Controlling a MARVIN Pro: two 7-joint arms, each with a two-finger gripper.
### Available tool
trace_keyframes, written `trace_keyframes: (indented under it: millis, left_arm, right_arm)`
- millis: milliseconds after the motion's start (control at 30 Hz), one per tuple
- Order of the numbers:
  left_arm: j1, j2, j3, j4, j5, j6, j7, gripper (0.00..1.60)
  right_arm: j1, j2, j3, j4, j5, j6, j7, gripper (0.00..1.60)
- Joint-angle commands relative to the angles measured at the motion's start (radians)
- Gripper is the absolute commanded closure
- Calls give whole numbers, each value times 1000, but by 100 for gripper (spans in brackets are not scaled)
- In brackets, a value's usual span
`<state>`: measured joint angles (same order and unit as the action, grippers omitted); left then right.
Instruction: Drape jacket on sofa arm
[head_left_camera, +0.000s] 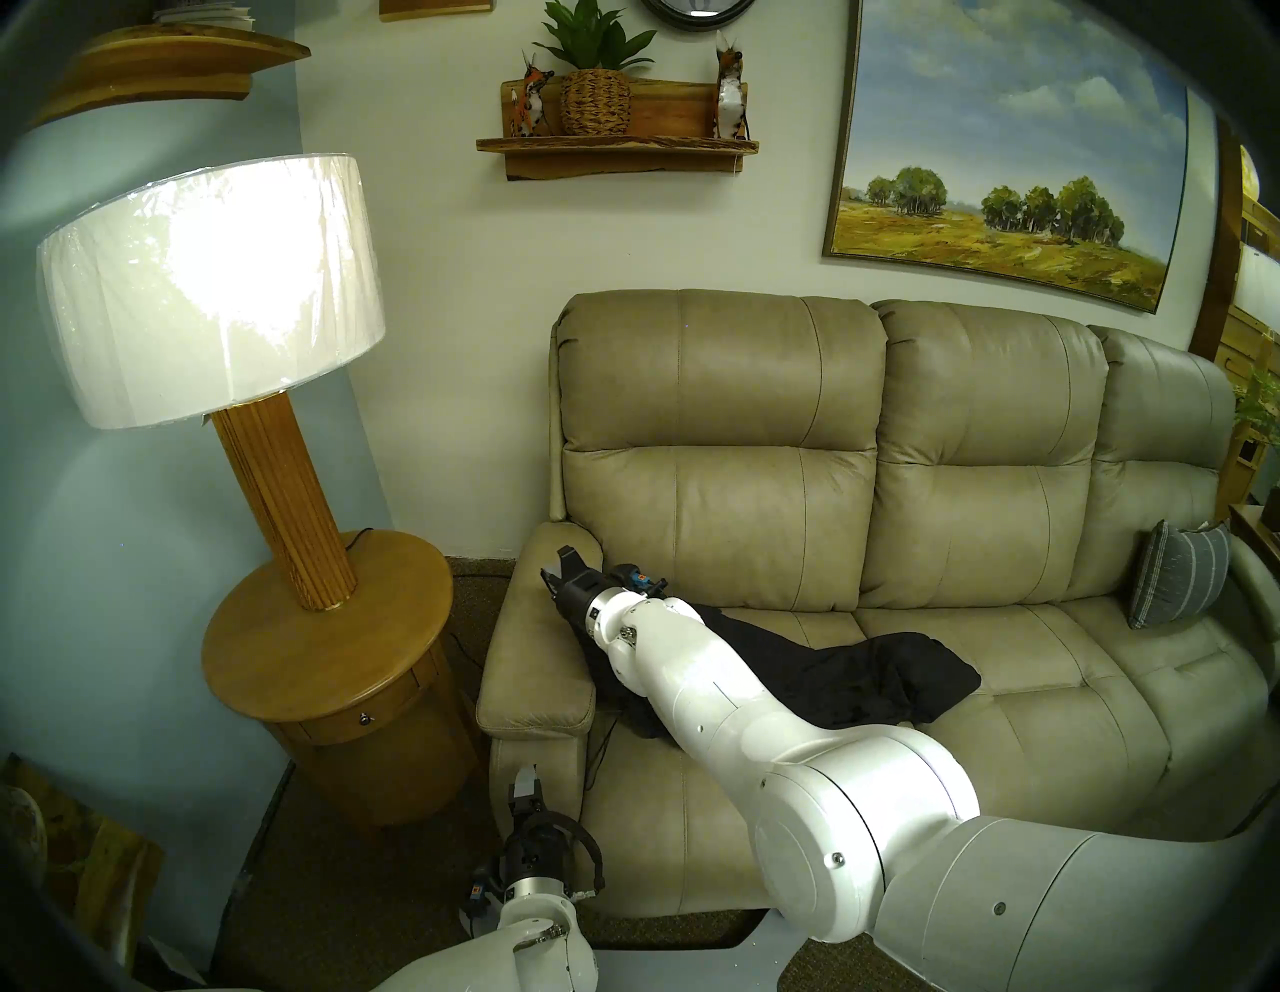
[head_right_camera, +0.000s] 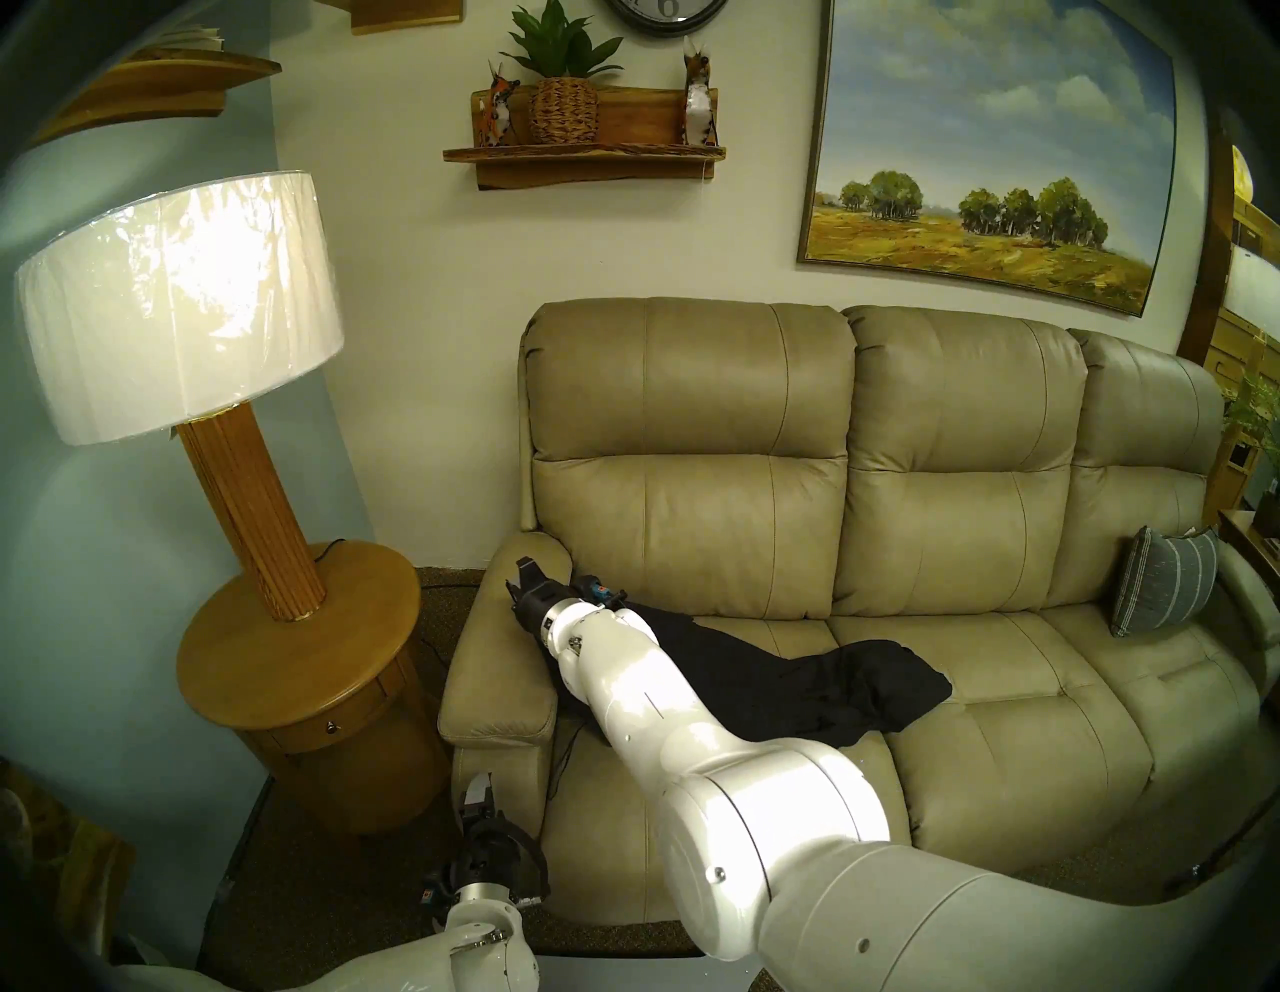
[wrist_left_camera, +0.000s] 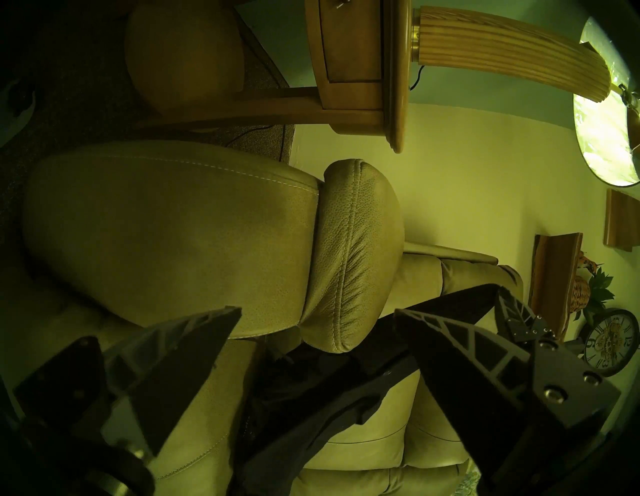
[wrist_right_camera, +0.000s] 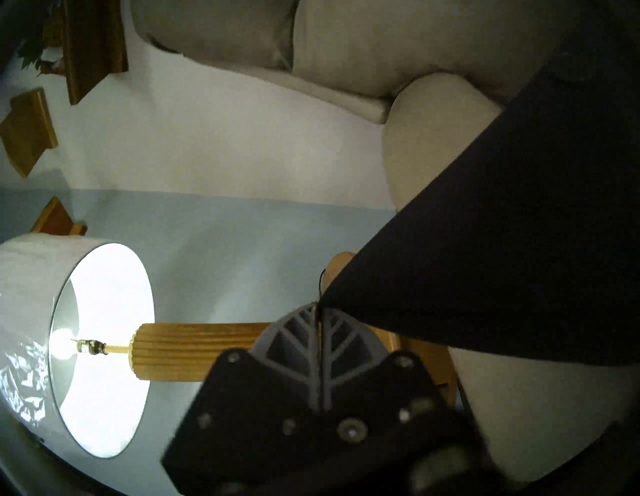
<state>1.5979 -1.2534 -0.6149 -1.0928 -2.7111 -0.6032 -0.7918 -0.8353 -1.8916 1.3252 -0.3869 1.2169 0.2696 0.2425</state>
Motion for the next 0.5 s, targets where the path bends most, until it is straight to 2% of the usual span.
trace_keyframes:
  millis: [0,100,200,467]
  left_arm:
    - [-2,-2,-1,-11,4,2,-9,0]
    - [-2,-2,-2,-10,4,2,-8,0]
    - [-1,-3,-3,-8,6,1,-6,0]
    - [-1,-4,-5,-6,7,1,-2,0]
  right_arm:
    - [54,-106,-82,-19,-8,-1,7,160]
    - [57,-113,-103,-18,-12,1,0,160]
    - [62,-116,-165,-26,-21,13,-12,160]
    - [50,-116,-242,-43,-30,27,-21,160]
